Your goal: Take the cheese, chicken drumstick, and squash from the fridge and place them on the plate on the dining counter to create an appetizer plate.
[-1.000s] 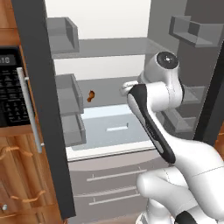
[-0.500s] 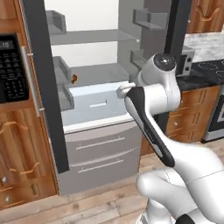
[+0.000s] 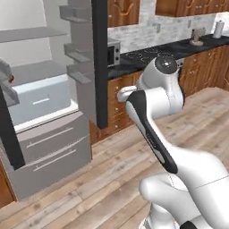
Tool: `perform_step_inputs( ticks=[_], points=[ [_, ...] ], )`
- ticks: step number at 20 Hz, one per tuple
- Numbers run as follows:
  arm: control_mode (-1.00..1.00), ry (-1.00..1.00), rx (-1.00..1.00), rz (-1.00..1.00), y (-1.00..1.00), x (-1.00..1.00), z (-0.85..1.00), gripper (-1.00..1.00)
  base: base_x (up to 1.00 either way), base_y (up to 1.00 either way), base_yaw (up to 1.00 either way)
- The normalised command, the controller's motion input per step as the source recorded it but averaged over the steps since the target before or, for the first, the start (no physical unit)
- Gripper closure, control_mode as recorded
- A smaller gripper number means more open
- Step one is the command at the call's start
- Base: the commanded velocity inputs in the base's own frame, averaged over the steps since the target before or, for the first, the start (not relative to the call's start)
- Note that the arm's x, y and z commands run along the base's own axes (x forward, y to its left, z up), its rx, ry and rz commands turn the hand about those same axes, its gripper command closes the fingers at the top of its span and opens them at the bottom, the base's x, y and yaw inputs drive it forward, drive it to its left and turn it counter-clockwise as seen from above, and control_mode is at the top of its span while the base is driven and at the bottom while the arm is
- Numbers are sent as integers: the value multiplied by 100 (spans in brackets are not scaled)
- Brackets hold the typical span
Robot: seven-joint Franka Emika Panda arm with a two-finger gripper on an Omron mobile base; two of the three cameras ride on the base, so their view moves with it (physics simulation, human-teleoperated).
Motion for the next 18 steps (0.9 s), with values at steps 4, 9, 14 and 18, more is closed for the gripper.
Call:
perform_step_inputs(
  ticks=[4, 9, 14, 18],
  points=[
    [100, 0, 0, 0, 0, 0, 0, 100, -100, -8, -52],
    [100, 0, 0, 0, 0, 0, 0, 100, -100, -26, -49],
    [100, 0, 0, 0, 0, 0, 0, 100, -100, -46, -46],
    [100, 0, 0, 0, 0, 0, 0, 100, -100, -56, -43]
  ],
)
